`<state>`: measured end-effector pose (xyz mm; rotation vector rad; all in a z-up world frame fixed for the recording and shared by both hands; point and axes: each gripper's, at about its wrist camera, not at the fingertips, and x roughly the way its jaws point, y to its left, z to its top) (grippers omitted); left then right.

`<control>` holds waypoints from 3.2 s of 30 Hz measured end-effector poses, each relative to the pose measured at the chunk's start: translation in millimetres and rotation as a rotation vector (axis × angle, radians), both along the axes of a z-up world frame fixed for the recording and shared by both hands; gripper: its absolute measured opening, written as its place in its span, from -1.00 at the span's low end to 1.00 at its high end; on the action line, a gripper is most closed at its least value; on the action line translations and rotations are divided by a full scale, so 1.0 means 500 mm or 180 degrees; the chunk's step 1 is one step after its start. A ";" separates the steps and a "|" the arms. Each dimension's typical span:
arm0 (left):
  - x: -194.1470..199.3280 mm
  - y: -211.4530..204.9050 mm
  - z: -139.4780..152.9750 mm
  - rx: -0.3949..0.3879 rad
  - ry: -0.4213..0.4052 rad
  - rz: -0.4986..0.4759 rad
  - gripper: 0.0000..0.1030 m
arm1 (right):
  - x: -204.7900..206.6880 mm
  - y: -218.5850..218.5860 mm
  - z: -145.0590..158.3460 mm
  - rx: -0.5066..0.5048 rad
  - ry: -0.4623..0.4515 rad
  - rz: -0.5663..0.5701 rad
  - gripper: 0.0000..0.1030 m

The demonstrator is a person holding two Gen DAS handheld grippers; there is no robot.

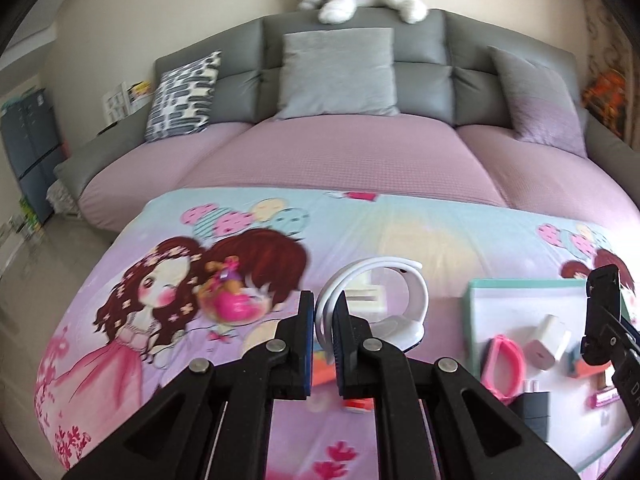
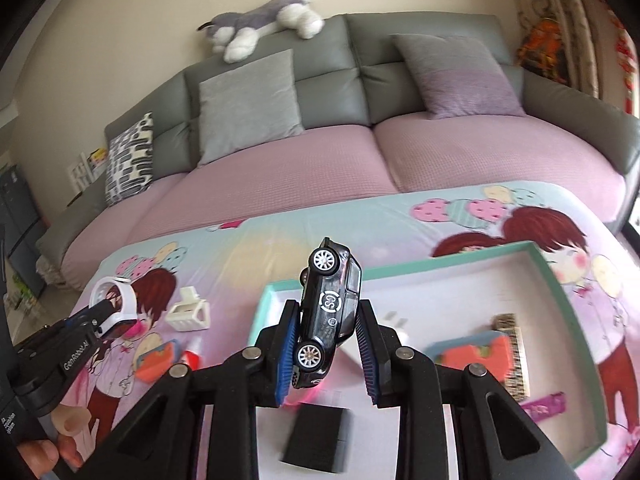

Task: Organize rigid objects
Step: 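Lift the white loop and black toy car and carry both over the tray, then lower both items into the tray and open both tools, then move both tools back toward the remaining items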

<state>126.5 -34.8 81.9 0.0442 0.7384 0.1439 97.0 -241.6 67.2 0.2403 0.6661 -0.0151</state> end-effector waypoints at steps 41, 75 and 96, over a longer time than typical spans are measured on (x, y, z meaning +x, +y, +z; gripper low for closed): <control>0.006 -0.313 -0.094 0.0271 0.0557 -0.1140 -0.82 | -0.025 -0.243 -0.082 -0.0375 0.0697 -0.0988 -0.39; 0.028 -0.227 -0.081 0.0179 0.0559 -0.0596 0.64 | -0.015 -0.210 -0.060 -0.0423 0.0603 -0.0846 0.26; 0.020 -0.023 -0.039 -0.0188 0.0168 0.0327 0.91 | -0.006 -0.122 -0.039 -0.0348 0.0297 -0.0430 1.00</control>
